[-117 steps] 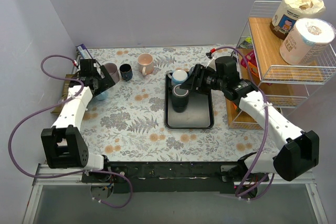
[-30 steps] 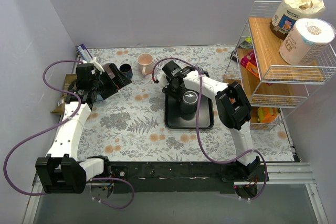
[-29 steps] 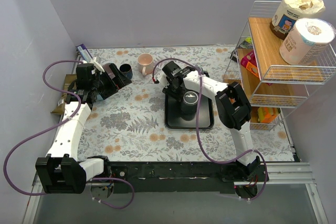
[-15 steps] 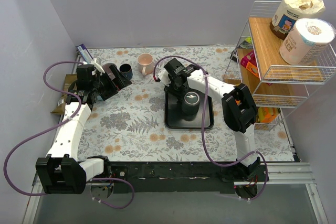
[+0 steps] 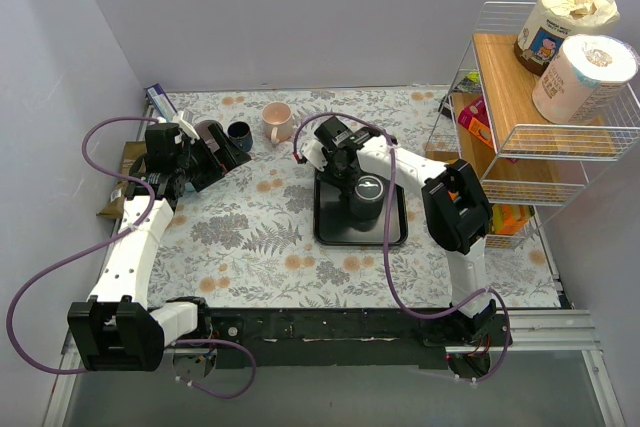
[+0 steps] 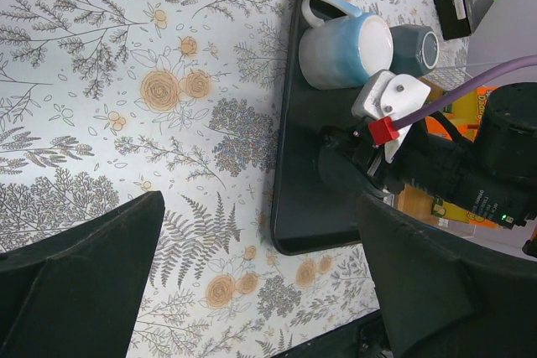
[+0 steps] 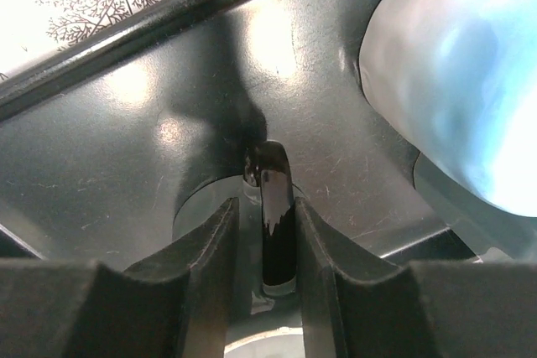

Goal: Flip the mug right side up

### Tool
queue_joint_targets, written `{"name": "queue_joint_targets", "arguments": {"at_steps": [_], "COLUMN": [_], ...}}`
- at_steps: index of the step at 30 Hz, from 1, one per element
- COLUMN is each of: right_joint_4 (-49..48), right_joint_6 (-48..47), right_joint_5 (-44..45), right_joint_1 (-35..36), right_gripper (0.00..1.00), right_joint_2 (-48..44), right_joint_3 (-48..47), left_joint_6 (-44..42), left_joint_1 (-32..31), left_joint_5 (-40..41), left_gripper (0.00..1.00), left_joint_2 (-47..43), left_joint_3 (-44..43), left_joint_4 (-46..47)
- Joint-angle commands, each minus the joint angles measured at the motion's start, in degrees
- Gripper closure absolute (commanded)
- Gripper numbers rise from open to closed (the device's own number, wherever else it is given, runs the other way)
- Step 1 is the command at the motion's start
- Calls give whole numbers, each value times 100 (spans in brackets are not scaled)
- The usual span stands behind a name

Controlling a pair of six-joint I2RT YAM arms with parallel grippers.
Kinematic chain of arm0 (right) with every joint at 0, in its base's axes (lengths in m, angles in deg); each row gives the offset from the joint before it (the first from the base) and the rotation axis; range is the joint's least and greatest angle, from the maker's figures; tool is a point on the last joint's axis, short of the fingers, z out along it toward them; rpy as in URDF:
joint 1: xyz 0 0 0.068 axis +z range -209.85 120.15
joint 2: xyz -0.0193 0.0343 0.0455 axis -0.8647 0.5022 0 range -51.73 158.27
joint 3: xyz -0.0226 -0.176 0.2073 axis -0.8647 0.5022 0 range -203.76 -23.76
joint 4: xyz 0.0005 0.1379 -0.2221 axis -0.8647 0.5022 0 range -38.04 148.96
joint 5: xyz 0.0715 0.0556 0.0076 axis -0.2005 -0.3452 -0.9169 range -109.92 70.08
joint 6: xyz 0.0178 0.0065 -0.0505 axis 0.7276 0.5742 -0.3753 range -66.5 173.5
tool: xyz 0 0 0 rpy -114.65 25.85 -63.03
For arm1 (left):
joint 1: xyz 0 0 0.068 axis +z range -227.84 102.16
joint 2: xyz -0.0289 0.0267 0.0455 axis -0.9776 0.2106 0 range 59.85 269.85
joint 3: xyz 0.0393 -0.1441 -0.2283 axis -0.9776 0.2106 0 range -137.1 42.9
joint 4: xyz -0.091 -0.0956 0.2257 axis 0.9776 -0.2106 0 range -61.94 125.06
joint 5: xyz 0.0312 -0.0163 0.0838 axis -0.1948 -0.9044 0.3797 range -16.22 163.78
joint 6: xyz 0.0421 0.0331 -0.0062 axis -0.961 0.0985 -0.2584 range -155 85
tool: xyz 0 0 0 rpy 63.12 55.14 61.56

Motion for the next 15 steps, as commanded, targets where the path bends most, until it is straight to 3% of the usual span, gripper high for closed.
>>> {"name": "queue_joint_targets", "arguments": {"at_steps": [1,4,5,6,15], "right_joint_4": [-12,-47,-64,-64,-117], "right_joint_6": [-102,-102,-102,-85,415], "right_joint_5": [78,131,123,123,-158], "right_joint_1": [-12,-12,-12,-12,-12], "right_gripper": [64,79,92,99,99], "right_joint_2": [-192,-209,-218,-236,-481], "right_joint_3": [68,85,77,68,-345], "left_joint_6": [-91,-83,-83,-74,84], "left_joint_1": [-13,-13,-13,-13,-13], "left_joint_5": [-21,-30,-30,-30,-250], "left_gripper": [2,2,2,2,2], "left_joint_2": [-213,-213,-221,-221,-221], "left_joint_3": [36,36,45,45,-17], "left_joint_4": [0,9,0,0,52]}}
